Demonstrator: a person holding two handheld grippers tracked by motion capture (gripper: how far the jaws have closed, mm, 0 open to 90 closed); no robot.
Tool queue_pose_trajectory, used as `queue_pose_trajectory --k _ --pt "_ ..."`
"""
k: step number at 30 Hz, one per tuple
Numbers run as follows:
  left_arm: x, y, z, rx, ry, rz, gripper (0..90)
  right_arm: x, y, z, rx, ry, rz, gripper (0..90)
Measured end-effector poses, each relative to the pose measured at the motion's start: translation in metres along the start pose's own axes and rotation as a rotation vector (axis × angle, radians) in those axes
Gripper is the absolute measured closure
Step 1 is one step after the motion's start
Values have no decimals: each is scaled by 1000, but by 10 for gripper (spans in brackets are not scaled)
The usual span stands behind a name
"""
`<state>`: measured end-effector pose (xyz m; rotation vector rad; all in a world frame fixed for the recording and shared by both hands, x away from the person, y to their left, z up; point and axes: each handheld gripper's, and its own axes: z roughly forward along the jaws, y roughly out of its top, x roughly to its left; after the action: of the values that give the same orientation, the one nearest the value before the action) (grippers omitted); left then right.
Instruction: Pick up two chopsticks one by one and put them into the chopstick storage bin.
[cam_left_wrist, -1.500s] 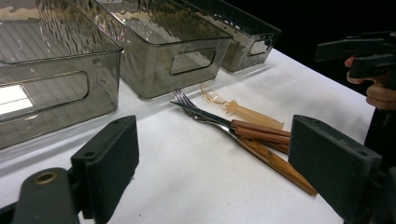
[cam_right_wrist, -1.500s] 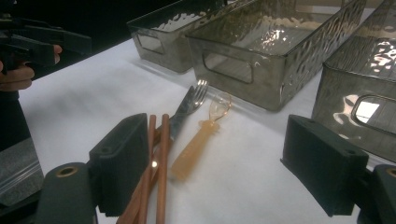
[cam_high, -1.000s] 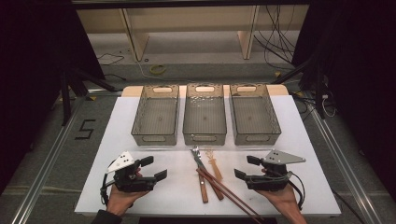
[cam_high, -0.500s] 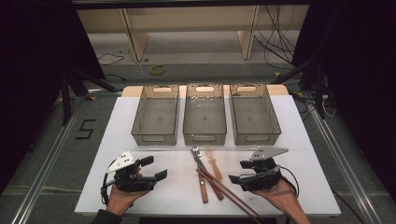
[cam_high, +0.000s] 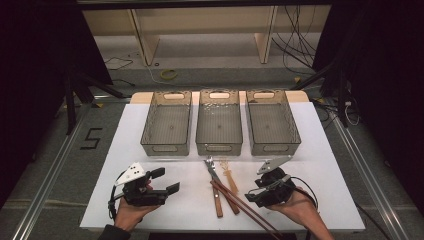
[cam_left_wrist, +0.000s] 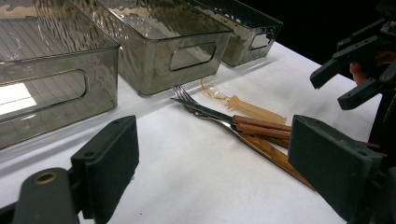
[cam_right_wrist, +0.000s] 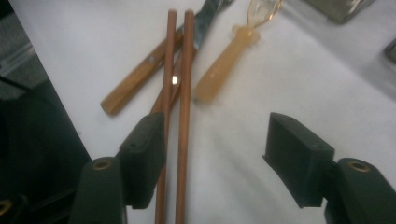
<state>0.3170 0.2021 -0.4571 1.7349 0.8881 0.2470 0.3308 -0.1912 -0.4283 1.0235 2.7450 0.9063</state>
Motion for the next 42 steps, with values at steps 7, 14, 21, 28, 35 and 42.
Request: queue_pose_trajectory --k 7,14,21,28,35,42 --pt "-1 0 0 1 -7 0 157 4 -4 12 107 28 -18 557" --pt "-1 0 0 6 -5 5 157 7 -5 19 149 39 -18 617" --pt "-2 0 1 11 -10 12 157 11 -7 28 189 45 -36 694" --pt "-2 0 1 12 -11 13 157 11 -8 31 215 53 -38 734" --pt "-2 0 2 20 -6 14 157 11 -9 35 240 63 -44 767" --pt "-2 0 2 20 -8 14 157 12 -7 39 249 61 -53 817"
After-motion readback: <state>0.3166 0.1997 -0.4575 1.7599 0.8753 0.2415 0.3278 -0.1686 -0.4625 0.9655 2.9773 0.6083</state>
